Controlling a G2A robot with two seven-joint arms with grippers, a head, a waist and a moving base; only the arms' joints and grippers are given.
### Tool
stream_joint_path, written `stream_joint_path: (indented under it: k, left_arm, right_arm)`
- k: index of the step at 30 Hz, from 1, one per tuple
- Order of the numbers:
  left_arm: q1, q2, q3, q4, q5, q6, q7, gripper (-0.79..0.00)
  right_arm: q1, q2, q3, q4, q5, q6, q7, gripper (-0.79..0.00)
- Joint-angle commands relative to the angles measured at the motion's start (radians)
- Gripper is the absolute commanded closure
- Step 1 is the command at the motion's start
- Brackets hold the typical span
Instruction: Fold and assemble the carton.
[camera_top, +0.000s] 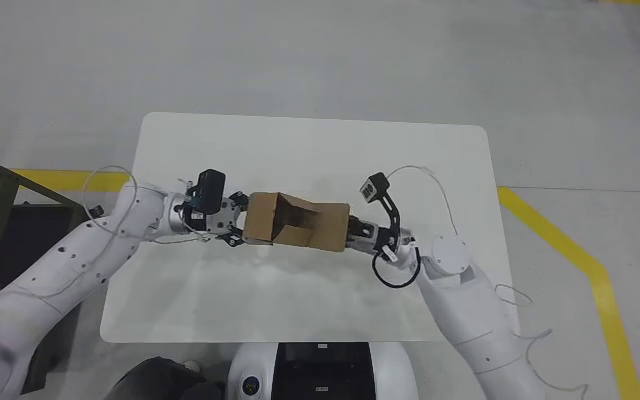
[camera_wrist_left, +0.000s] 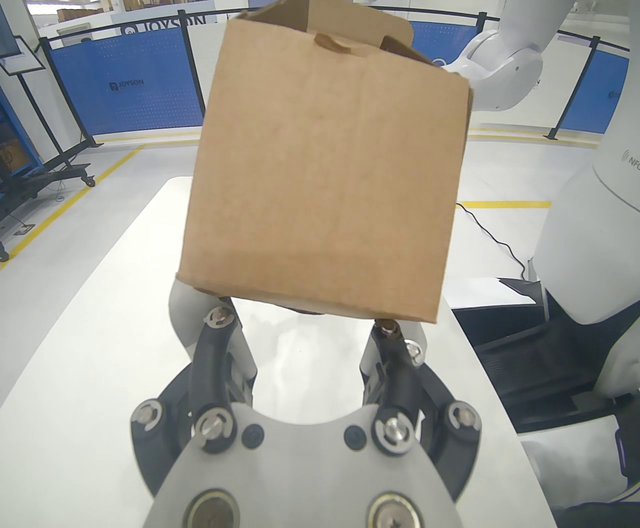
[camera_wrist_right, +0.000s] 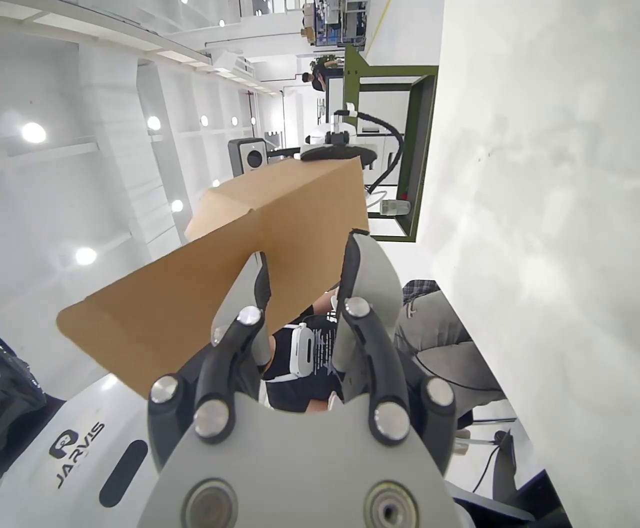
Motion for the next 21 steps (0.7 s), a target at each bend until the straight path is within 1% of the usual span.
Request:
stream_joint_path:
  k: [1,4,6,8,9,10,11,12,13,14,18,21]
  left_arm:
    - [-0.005,-0.003,0.004,0.006,0.005,0.001,0.001,0.000]
    - [-0.009,-0.007,0.010,0.021,0.003,0.004,0.004,0.000]
    - [-0.010,-0.008,0.013,0.027,0.001,0.005,0.005,0.000]
    - [-0.012,-0.009,0.016,0.030,-0.002,0.005,0.005,0.000]
    - [-0.013,-0.010,0.017,0.031,-0.002,0.005,0.005,0.000]
    - [-0.013,-0.010,0.019,0.032,-0.003,0.005,0.005,0.000]
    - [-0.014,-0.010,0.020,0.033,-0.004,0.004,0.004,0.000]
    - [-0.014,-0.011,0.021,0.035,-0.006,0.004,0.004,0.000]
    - [-0.015,-0.011,0.023,0.037,-0.007,0.004,0.004,0.000]
    - [-0.015,-0.012,0.024,0.040,-0.007,0.003,0.003,0.000]
    - [-0.016,-0.013,0.029,0.060,-0.006,0.000,0.000,0.000]
    - [-0.021,-0.013,0.030,0.091,0.025,0.000,0.000,0.000]
  right_arm:
    - [0.000,0.001,0.002,0.001,-0.013,0.001,-0.030,-0.296]
    - [-0.009,0.005,0.014,0.005,-0.021,0.000,-0.062,-0.311]
    - [-0.016,0.008,0.021,0.009,-0.026,0.003,-0.071,-0.336]
    - [-0.020,0.011,0.027,0.014,-0.023,0.007,-0.071,-0.382]
    - [-0.021,0.012,0.029,0.017,-0.020,0.008,-0.071,-0.425]
    - [-0.022,0.013,0.033,0.021,-0.014,0.006,-0.073,-0.489]
    - [-0.023,0.014,0.037,0.023,-0.007,0.003,-0.074,-0.523]
    - [-0.025,0.015,0.041,0.026,0.005,-0.002,-0.072,-0.610]
    - [-0.026,0.016,0.046,0.031,0.014,-0.007,-0.071,-0.733]
    - [-0.028,0.017,0.052,0.033,0.026,-0.014,-0.068,-0.785]
    - [-0.044,0.026,0.088,0.021,0.067,-0.058,-0.034,-0.785]
    - [-0.069,0.035,0.117,-0.019,0.068,-0.071,-0.019,-0.785]
